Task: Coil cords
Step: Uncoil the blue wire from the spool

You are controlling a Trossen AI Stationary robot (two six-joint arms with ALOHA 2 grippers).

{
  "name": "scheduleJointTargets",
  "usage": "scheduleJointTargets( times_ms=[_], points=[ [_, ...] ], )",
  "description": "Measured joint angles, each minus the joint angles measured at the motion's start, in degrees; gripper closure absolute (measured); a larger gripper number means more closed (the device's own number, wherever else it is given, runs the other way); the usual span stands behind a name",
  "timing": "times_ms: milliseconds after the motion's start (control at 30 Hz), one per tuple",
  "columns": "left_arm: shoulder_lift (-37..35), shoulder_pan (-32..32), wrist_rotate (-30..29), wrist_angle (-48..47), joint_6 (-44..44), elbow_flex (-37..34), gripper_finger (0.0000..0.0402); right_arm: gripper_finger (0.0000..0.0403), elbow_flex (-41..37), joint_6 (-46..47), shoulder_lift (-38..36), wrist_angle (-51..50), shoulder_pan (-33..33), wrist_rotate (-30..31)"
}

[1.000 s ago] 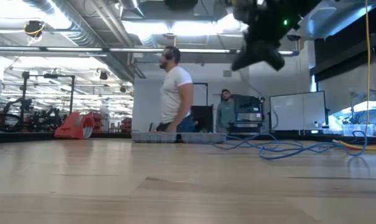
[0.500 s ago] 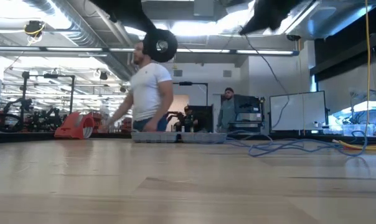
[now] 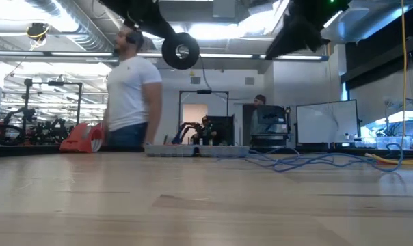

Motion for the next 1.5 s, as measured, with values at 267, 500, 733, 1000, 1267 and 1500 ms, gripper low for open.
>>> scheduleJointTargets(
  times_ms=[267,500,733,1000,1267,1500],
  points=[
    [0.0,0.0,0.6,0.1,0.0,0.0,0.0402,0.0218,0.0,0.3,0.2,0.7,-2.0,-3.2],
    [0.0,-0.6,1.9,1.0,0.4,0.0,0.0402,0.0219,0.0,-2.1,0.3,8.6,-4.1,-13.6],
    [0.1,-0.7,4.7,1.1,1.3,0.0,0.0402,0.0219,0.1,-2.6,4.5,14.0,-7.2,-23.9],
    [3.0,-0.7,7.1,3.6,6.4,0.0,0.0402,0.022,0.0,-7.5,8.5,17.1,-7.9,-21.6],
    [3.8,-0.7,7.5,5.4,9.0,0.0,0.0402,0.022,0.0,-8.2,8.4,18.3,-7.9,-21.3],
    [3.8,-0.7,7.5,5.4,9.0,0.0,0.0402,0.022,0.0,-8.2,8.4,18.0,-7.8,-22.5]
  ],
)
